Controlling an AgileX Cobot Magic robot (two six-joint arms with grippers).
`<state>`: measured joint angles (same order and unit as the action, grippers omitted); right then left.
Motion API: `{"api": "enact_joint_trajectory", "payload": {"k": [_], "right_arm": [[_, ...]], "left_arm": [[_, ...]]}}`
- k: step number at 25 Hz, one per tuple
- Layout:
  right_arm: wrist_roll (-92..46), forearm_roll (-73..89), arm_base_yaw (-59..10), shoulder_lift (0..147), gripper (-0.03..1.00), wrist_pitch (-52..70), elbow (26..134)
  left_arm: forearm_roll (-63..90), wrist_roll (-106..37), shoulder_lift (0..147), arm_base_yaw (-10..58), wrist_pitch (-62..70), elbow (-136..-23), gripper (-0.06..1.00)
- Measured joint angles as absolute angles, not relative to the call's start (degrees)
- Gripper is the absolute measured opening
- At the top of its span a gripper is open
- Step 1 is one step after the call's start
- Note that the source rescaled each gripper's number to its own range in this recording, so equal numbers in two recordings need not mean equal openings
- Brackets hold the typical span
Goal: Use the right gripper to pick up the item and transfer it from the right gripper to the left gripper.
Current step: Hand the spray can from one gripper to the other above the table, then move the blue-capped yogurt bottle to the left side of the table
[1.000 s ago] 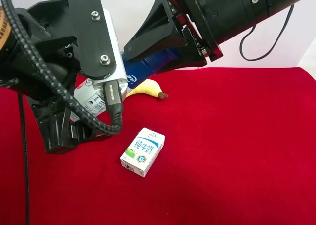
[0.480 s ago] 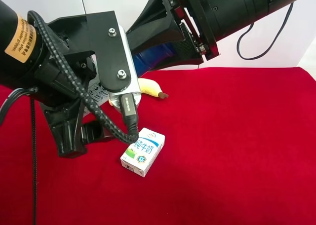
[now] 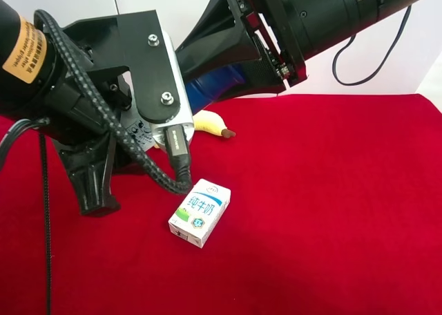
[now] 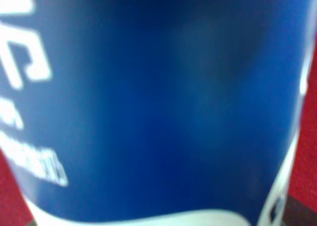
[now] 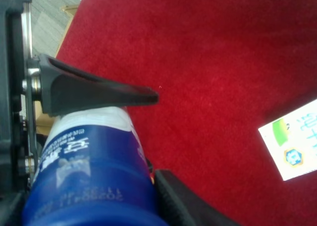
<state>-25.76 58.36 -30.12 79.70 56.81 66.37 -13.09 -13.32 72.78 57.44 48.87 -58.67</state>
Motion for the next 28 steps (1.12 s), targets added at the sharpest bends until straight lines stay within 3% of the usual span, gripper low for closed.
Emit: {"api": "enact_joint_trajectory", "payload": {"k": [5,6,9,12,16,28], "right_arm": [[-25.76,57.93,-30.18,79.7,0.0,56.87,66.37],[-25.76,57.71,-30.18,79.7,0.08,57.05,66.37],[-25.14,54.2,-30.18,79.57,0.65,56.24,66.51],[-23.31,51.22,-30.18,79.45,0.9,56.23,66.51],[-22.79,49.9,-30.18,79.35,0.97,56.42,66.51],[-22.16,46.51,-30.18,76.26,0.98,60.55,66.51]], "left_arm": [[-13.09,-13.42,72.78,57.44,48.81,-58.67,0.03],[-13.28,-13.84,72.78,57.44,48.81,-58.67,0.03],[-13.1,-14.84,72.76,57.44,49.37,-58.61,0.03],[-13.1,-14.96,72.7,57.44,49.37,-58.61,0.03],[-13.1,-14.96,72.7,57.44,49.37,-58.61,0.03],[-13.1,-14.96,72.7,57.44,49.37,-58.61,0.03]]}}
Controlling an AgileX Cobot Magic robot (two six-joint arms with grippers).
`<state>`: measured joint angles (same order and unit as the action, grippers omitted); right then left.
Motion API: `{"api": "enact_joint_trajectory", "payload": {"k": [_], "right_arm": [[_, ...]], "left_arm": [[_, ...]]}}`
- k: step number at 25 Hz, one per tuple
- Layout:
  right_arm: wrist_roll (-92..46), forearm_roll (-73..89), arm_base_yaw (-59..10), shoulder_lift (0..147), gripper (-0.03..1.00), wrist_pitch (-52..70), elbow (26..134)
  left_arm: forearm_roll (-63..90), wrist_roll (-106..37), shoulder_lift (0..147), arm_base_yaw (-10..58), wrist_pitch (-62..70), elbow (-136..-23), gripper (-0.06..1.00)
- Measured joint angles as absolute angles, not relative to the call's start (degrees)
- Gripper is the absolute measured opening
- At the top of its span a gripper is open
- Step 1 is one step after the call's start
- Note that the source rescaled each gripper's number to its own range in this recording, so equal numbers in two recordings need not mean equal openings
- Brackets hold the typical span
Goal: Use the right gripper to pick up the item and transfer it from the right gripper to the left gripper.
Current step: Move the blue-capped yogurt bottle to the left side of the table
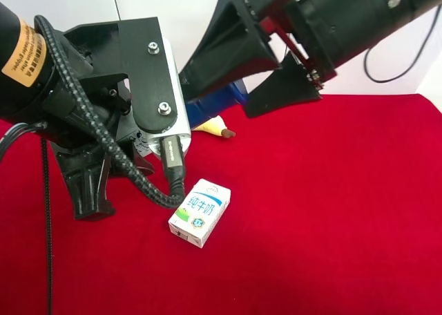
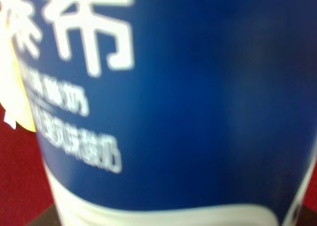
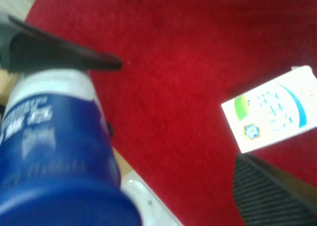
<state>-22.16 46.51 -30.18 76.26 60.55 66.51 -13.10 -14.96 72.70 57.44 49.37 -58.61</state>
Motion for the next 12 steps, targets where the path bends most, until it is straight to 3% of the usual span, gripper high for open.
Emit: {"api": "enact_joint_trajectory", "payload": {"k": [12], "right_arm": [[-16.16,30.38,-30.18,65.6,0.98,69.08,66.51]], "left_arm": [[-13.1,-15.02,72.7,57.44,49.37,-58.61,0.03]]}}
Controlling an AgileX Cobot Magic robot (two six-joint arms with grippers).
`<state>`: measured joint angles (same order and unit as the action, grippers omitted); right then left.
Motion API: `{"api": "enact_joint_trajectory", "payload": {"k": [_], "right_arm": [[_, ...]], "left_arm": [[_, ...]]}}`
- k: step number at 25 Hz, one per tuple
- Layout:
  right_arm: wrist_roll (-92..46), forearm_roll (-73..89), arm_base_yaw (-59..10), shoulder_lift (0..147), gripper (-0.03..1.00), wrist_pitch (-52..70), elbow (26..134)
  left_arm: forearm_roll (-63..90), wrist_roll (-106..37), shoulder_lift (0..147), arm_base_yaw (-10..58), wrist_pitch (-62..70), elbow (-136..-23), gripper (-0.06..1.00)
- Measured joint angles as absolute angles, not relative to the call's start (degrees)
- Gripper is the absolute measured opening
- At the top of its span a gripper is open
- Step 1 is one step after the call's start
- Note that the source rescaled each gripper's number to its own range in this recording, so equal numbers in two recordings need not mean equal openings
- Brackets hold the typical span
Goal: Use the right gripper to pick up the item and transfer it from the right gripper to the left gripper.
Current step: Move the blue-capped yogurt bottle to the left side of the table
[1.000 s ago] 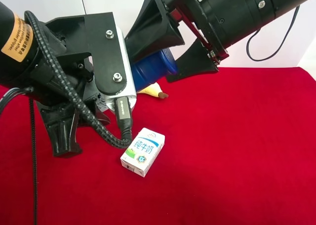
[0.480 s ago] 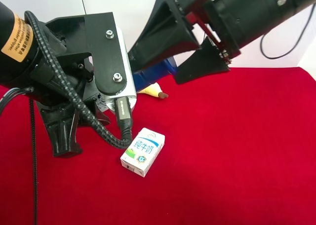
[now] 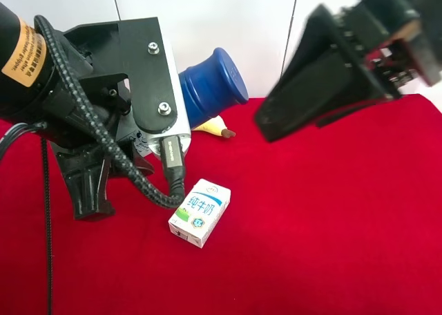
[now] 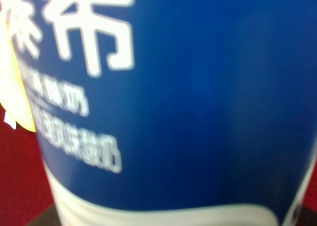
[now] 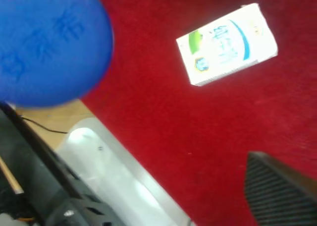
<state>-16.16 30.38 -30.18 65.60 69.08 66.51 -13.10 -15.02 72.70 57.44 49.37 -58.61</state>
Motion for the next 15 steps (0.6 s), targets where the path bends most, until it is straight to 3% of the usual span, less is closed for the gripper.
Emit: {"api": "enact_joint_trajectory", "payload": {"k": [8,15], "right_arm": [[-15.2,16.11,-30.18,51.11,0.98,69.47,66.51],[-9.75,12.85,-30.18,38.96,0.96,69.54,66.22]], "left_arm": [[-13.1,-15.02,72.7,57.44,48.65,-58.61,0.03],[-13.1,-15.02,72.7,57.44,46.53,-58.61,0.03]]}}
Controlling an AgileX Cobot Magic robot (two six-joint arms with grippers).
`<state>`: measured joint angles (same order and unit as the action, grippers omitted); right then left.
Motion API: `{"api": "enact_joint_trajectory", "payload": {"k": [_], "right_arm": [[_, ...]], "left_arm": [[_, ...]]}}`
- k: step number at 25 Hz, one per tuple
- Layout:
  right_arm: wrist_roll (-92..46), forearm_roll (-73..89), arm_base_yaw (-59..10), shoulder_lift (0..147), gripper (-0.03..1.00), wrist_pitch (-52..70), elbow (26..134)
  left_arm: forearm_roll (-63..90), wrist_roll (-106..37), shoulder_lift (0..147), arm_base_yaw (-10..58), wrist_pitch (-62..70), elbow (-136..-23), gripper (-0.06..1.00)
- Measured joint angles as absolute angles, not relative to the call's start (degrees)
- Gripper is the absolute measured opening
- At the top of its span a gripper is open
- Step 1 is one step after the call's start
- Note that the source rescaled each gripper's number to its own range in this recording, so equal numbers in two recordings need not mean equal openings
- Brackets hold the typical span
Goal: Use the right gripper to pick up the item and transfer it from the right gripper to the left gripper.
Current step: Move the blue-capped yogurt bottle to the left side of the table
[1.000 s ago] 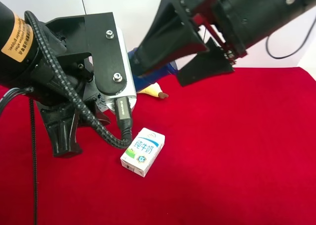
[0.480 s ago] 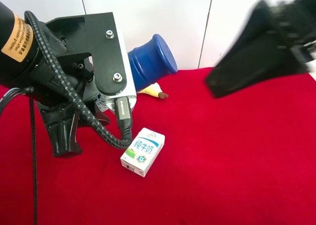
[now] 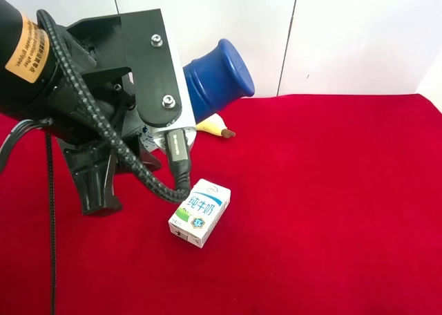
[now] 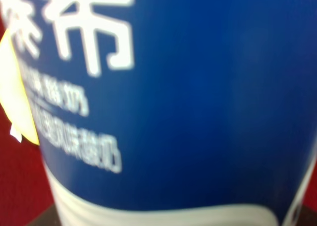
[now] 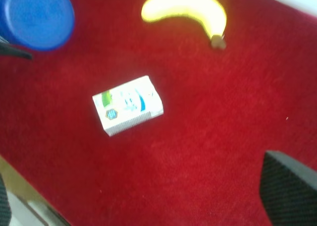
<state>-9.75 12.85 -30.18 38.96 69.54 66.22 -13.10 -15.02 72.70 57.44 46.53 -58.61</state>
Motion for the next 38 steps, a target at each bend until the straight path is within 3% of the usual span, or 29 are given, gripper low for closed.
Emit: {"api": "enact_joint_trajectory", "payload": {"k": [9,18,32,38], "right_arm": [[-2.83,6.34,-30.23,20.74,0.96,69.95,45.68],[0.0,4.69,-30.3,6.11,0.96,61.53,28.71],[0.0,4.49,-30.24,5.4,0.96,61.12,27.6],[0.0,4.49,-19.47,4.15,0.96,61.01,27.44]], "left_arm": [[-13.1,-14.97,72.7,57.44,45.63,-58.61,0.03],[-13.1,-14.97,72.7,57.44,45.51,-58.61,0.03],[-12.88,-14.97,72.7,57.44,43.18,-58.61,0.03],[-12.71,-14.97,72.7,57.44,41.55,-58.61,0.03]]}}
